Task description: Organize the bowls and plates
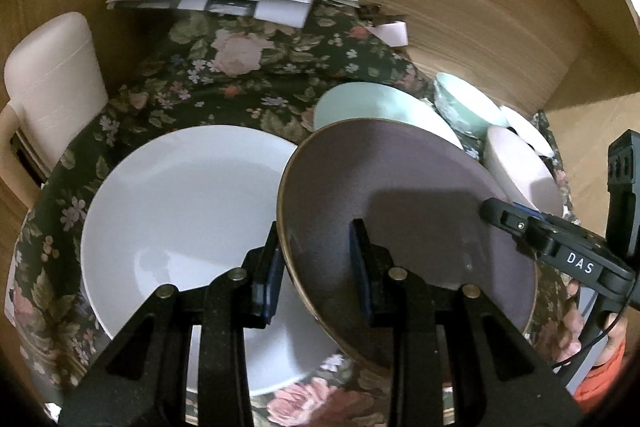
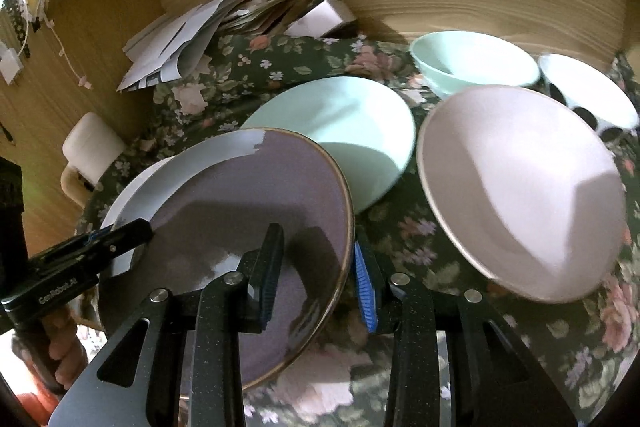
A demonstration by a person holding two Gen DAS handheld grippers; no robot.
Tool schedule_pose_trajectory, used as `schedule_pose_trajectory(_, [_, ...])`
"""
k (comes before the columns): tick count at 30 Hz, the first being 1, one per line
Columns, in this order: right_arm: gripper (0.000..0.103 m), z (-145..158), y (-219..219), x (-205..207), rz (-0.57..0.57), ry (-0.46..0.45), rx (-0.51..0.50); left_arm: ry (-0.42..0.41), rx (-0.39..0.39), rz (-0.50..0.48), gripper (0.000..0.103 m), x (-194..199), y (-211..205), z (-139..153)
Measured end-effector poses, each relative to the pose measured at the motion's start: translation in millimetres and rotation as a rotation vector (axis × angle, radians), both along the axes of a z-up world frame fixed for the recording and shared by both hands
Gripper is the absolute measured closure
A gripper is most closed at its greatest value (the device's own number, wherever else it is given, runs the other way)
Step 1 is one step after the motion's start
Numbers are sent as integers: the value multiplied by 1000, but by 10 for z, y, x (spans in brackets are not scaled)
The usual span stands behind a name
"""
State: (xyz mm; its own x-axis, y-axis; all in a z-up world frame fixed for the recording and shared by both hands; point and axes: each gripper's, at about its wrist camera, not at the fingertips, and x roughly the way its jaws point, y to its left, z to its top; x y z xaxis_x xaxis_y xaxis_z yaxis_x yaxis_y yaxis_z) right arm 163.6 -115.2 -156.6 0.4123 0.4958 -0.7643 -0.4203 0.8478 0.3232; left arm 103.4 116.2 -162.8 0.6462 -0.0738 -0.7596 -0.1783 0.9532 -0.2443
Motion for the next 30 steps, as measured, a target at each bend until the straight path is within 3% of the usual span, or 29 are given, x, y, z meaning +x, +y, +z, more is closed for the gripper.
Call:
schedule_pose_trajectory(14, [72, 69, -463, -262, -84, -20, -3, -10, -10, -90, 73, -92, -423, 40])
schedule_pose_trajectory(30, [72, -125, -808, -429, -133, 31, 9, 45, 2, -156, 72, -123, -747, -136])
